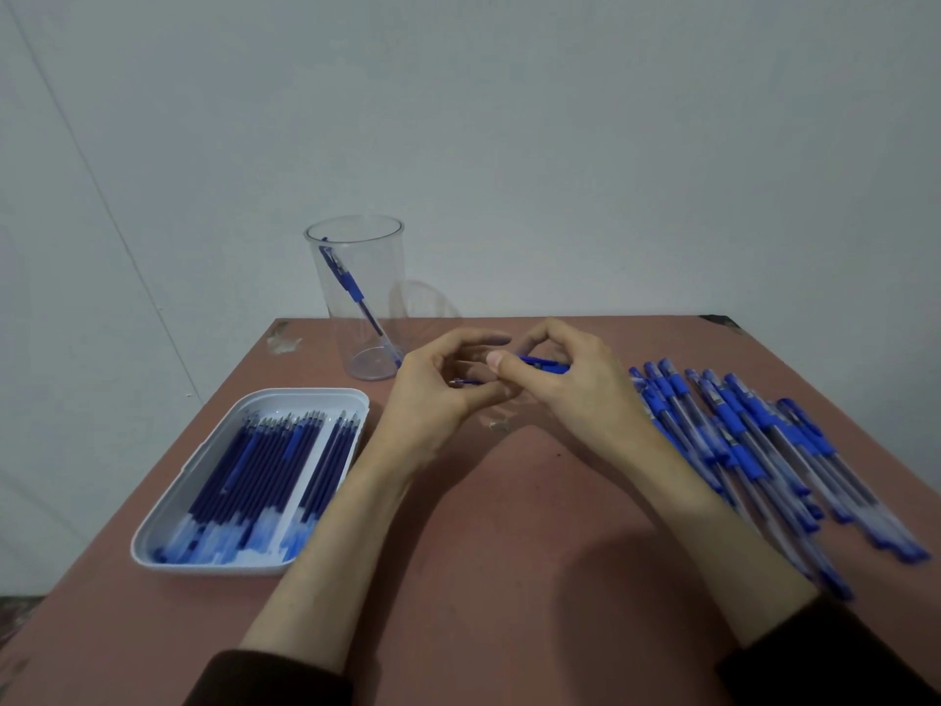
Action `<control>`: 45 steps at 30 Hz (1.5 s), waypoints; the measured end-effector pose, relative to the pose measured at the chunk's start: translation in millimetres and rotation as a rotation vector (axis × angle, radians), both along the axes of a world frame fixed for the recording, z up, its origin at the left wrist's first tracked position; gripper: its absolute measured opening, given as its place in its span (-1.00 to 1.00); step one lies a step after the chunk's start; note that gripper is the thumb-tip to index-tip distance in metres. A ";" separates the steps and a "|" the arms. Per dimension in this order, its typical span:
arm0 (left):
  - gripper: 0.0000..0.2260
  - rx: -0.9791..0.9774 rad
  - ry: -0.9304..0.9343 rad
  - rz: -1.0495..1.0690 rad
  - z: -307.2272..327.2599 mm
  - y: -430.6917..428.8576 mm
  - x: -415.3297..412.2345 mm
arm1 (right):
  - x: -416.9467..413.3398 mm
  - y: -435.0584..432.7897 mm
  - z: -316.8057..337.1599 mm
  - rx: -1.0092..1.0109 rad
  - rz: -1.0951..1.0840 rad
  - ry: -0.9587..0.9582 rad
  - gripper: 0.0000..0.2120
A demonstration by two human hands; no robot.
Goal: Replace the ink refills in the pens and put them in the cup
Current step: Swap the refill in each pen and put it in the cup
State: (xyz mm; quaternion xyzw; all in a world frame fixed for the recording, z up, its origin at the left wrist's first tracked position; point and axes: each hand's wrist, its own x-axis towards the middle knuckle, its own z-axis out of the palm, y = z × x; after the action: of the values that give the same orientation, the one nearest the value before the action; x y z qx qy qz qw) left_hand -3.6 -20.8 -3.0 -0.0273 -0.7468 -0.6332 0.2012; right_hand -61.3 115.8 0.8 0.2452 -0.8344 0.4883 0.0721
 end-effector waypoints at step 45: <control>-0.24 -0.072 -0.026 0.406 19.2 -103.5 -37.2 | -45.5 -190.5 133.7 0.621 0.241 -0.094 -0.90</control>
State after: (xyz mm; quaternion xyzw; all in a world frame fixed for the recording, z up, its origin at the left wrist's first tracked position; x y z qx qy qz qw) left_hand -40.8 -124.3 16.2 0.1248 -0.7618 -0.5528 0.3138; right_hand -106.7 -74.7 134.5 0.3296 -0.9107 0.2268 -0.1028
